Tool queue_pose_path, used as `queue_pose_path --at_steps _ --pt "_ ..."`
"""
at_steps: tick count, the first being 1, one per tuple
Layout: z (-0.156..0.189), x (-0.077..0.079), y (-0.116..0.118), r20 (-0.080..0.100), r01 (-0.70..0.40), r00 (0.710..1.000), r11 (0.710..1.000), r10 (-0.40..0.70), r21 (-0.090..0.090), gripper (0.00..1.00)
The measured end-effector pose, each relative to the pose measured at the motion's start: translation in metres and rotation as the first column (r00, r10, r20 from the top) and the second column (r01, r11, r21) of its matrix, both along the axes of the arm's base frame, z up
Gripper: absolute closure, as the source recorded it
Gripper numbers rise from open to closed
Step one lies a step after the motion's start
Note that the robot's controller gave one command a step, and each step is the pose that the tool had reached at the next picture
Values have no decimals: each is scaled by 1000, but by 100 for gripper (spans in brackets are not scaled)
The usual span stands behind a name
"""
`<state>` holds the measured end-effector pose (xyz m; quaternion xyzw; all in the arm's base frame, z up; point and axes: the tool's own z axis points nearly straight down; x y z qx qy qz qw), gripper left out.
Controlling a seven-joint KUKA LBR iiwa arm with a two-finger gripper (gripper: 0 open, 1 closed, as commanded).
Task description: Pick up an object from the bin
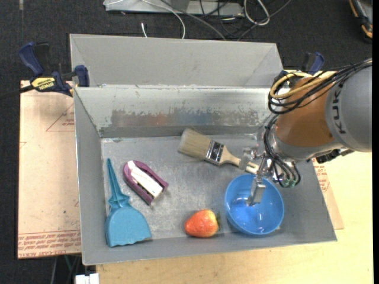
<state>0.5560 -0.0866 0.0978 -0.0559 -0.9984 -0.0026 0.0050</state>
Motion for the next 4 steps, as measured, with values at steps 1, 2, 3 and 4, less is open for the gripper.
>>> queue_pose_path --at_steps 1,2,3,4 --pt "-18 -7 -8 14 -664 747 748 664 -9 0" --pt "-23 -17 -25 21 -125 992 992 125 -6 100" --pt "-25 -19 -28 20 37 999 999 -37 -3 100" --pt "-5 -22 -27 11 34 999 999 -34 -1 100"
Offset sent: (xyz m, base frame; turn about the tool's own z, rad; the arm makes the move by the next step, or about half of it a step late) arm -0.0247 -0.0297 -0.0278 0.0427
